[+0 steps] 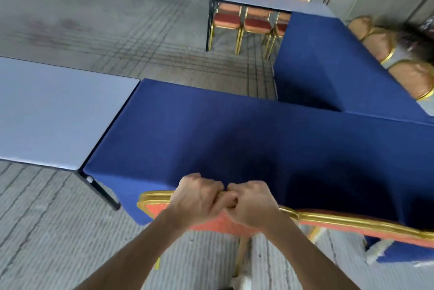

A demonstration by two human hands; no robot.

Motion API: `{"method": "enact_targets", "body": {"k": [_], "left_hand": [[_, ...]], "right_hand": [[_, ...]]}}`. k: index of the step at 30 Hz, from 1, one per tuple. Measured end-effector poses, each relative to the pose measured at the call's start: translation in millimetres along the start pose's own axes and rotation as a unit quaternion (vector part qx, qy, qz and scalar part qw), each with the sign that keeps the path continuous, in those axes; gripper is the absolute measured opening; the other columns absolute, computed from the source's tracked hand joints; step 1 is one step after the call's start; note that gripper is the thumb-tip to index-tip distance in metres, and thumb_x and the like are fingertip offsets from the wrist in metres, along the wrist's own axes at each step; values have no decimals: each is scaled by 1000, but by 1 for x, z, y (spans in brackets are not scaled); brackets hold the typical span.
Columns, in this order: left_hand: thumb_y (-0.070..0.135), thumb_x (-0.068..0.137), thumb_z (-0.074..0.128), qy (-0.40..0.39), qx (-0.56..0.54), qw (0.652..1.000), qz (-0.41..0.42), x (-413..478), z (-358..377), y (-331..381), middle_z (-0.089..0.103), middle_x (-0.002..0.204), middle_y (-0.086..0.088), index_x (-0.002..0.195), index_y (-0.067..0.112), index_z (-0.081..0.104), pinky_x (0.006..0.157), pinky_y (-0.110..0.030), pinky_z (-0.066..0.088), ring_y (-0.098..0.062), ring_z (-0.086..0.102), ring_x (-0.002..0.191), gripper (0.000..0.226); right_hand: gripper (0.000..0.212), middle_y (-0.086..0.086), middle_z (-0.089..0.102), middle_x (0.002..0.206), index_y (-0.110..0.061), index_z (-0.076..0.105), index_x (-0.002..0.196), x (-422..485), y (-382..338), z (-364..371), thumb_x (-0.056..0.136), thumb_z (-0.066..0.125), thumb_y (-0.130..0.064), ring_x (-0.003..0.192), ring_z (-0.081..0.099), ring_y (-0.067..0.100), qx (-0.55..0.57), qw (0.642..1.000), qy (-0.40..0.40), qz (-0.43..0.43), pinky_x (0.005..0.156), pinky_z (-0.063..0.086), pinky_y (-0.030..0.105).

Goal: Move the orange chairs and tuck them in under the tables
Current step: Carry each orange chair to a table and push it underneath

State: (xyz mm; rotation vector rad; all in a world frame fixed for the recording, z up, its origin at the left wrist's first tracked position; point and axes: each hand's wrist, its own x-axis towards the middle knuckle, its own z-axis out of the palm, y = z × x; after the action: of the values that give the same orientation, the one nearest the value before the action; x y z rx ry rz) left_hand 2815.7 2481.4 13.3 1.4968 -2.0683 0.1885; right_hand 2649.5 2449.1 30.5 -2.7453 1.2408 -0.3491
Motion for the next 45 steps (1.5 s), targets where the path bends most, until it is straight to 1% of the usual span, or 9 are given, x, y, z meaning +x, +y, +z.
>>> {"method": "enact_targets", "body": {"k": [3,6,11,19,23,28,32,39,45], "left_hand": [[41,99,34,10,18,1000,4,12,-13,-17,54,47,0,51,16,52,44,-25,26,-26,46,40,57],[36,99,34,-10,21,999,25,25,-12,-25,50,45,1,50,17,49,41,-27,26,-26,42,40,55],[33,100,35,-23,44,999,4,25,16,-43,42,41,2,48,15,45,45,-25,21,-25,34,36,56],[30,101,33,-50,20,998,40,21,33,-37,38,43,6,51,18,43,47,-23,22,-21,29,38,52],[37,98,24,-147,25,989,5,14,29,-32,42,44,5,52,18,44,46,-22,13,-19,38,40,54],[48,94,8,-222,-16,975,-29,5,26,-27,45,50,3,57,20,44,47,-30,26,-15,42,48,58],[40,104,21,-231,-5,972,-42,-8,28,-20,41,48,1,55,17,39,48,-30,24,-15,38,47,57],[47,94,6,-220,-11,975,-20,-24,32,-18,41,46,2,54,17,41,48,-30,23,-20,40,47,61],[45,96,16,-177,-21,984,-15,-34,45,-12,38,44,4,51,18,40,47,-28,14,-22,38,46,57]], "right_hand": [[26,-2,58,50,-21,60,60,17,-11,-10,74,52,-42,46,59,23,-34,999,18,-1,47,38,25],[21,-4,54,65,-25,48,78,33,-6,-18,92,50,-41,66,51,23,-31,997,-67,-10,64,32,30],[24,-8,50,67,-24,61,96,50,8,3,93,49,-45,69,54,20,-23,994,-106,0,64,37,30],[17,-9,51,60,-25,59,85,37,20,18,90,54,-41,61,53,18,36,991,-128,11,59,37,29],[20,-9,51,59,-25,54,76,32,18,23,87,55,-41,59,51,15,46,989,-133,39,58,38,27],[25,-10,50,62,-22,52,75,17,8,27,88,55,-43,64,52,16,41,984,-166,53,61,41,30],[29,-10,50,65,-21,54,76,5,3,30,89,53,-47,69,52,17,24,983,-172,67,65,44,33],[27,-10,49,67,-26,45,69,-8,-7,37,89,49,-44,75,54,18,27,978,-185,95,67,40,32],[26,-12,48,65,-28,46,70,-20,-10,46,91,45,-43,72,50,16,-1,977,-171,128,67,37,32]]}}
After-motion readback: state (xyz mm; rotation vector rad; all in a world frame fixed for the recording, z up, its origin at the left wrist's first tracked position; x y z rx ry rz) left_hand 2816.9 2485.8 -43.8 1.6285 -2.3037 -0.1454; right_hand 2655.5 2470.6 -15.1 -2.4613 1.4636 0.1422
